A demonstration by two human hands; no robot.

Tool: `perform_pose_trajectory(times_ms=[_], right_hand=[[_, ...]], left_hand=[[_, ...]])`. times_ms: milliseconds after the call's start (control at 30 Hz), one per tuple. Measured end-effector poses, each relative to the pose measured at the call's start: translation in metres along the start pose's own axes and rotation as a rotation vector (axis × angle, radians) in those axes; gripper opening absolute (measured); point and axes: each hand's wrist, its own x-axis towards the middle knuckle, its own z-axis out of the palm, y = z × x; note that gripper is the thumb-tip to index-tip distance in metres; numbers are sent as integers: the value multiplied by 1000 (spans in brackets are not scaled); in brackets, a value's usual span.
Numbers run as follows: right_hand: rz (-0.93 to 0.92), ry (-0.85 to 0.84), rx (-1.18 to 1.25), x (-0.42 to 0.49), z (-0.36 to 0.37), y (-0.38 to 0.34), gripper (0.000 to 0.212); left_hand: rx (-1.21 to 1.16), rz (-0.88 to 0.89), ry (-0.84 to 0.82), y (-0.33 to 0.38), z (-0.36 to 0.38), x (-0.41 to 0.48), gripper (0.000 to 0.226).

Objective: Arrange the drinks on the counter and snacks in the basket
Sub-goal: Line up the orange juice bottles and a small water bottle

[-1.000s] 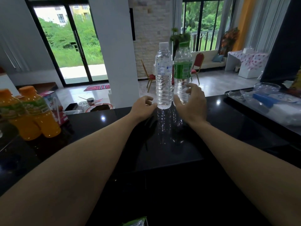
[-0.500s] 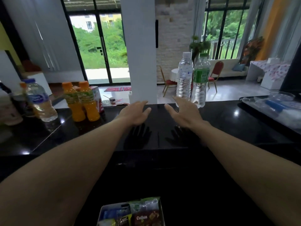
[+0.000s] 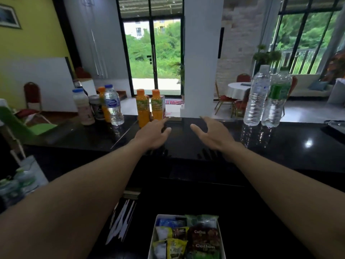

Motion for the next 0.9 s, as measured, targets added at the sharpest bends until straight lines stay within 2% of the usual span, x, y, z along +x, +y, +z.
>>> perform_pose_trajectory(times_ms=[167, 267, 400, 767, 900], right_hand=[[0, -41, 35, 5, 28, -39, 81], [-9, -69, 64, 7, 45, -58, 76], [2, -83, 97, 12, 62, -76, 71], [63, -115, 135, 44, 94, -86, 67], [126, -105, 155, 67, 104, -83, 69]], left_hand=[[-3, -56, -19, -47, -14, -16, 56], [-36, -112, -49, -70, -20, -19, 63], [-80, -129, -49, -93, -20, -16, 61], [-200, -124, -1, -119, -13, 22, 59], [-338, -142, 36, -126, -6, 46, 55]])
